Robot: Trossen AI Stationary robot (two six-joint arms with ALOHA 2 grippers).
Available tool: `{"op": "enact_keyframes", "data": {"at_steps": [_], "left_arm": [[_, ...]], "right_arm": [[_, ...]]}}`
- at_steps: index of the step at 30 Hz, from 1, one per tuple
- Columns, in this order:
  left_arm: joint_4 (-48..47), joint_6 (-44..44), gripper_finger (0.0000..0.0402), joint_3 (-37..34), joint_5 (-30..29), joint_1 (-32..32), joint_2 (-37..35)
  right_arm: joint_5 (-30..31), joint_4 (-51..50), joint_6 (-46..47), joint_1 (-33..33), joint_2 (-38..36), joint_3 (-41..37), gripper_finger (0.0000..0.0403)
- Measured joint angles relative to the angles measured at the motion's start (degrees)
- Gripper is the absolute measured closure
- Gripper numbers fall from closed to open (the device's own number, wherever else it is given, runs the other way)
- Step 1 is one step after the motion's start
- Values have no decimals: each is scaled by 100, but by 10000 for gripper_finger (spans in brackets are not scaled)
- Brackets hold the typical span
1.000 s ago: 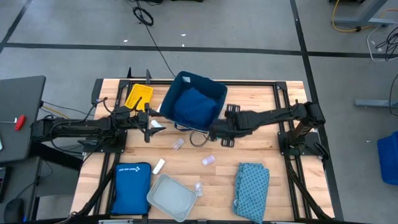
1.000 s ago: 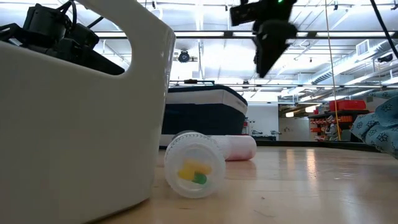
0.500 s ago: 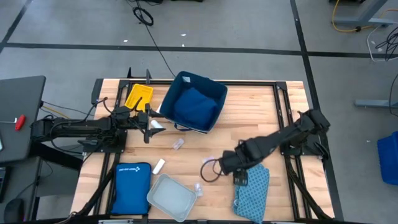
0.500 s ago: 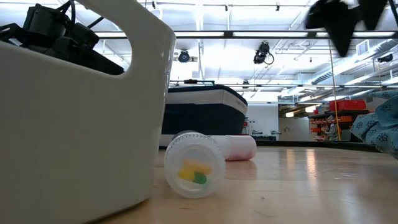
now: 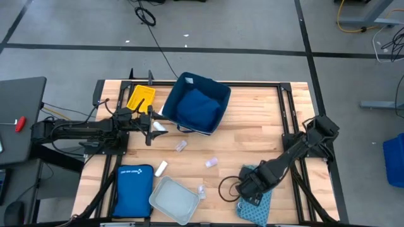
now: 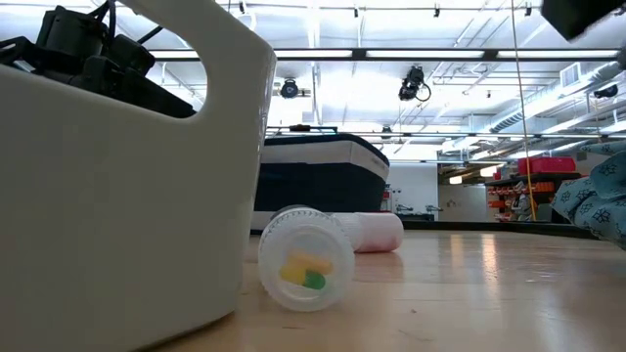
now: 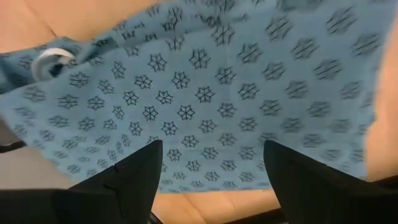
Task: Pick & place medical supplies in basket/bin
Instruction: Put the blue patient gown into the blue laundry bin
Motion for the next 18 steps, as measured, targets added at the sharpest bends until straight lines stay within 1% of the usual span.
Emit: {"op": "enact_keyframes", "data": {"at_steps": [3,6,9,14,15,18], "left_arm": [[0,9,110,0,-1,0,0],[0,47,110,0,-2,0,0],[0,61,110,0,-11,0,0],[0,61,110,0,-20,0,0],[0,61,110,-1,-20,0,0],[0,59,110,0,-22,0,0]], "right_arm": [[-83,514,238,141,0,-326,129],[-277,1165,424,258,0,-721,167],[-374,1869,588,357,0,-1085,231],[-299,2686,616,390,0,-1529,375],[-203,2761,569,390,0,-1575,388],[225,2818,392,327,-7,-1632,388]]}}
